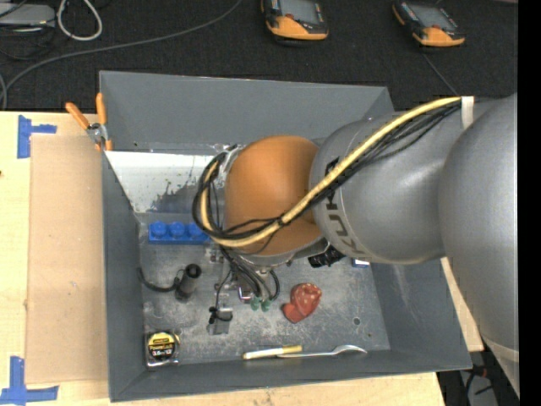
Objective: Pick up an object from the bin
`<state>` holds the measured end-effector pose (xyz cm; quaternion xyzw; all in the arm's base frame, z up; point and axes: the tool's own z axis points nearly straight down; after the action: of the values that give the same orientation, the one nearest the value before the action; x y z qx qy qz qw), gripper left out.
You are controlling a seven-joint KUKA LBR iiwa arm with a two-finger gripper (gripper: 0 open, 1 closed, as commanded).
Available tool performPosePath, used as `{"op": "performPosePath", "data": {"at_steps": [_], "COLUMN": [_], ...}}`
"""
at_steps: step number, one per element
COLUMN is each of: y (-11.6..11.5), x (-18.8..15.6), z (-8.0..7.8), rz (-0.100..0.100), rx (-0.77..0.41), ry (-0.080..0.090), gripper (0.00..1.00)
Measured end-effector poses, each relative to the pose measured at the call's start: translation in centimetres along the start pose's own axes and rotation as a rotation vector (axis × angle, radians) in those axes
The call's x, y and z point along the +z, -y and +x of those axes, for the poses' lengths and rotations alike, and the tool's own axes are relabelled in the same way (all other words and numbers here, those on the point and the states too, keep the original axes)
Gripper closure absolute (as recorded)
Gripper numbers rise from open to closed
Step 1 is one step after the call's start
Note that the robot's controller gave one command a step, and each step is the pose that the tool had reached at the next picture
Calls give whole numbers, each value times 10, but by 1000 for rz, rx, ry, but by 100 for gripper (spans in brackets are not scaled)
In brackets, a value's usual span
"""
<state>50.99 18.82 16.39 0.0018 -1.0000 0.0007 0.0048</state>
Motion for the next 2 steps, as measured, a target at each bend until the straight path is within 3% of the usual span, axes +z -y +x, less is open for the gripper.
{"op": "performPosePath", "data": {"at_steps": [1, 2], "y": [1, -16], "x": [-5, 48], "z": [-2, -29], "rz": [-2, -5], "rx": [6, 196], "ry": [8, 12], "gripper": [0, 0]}}
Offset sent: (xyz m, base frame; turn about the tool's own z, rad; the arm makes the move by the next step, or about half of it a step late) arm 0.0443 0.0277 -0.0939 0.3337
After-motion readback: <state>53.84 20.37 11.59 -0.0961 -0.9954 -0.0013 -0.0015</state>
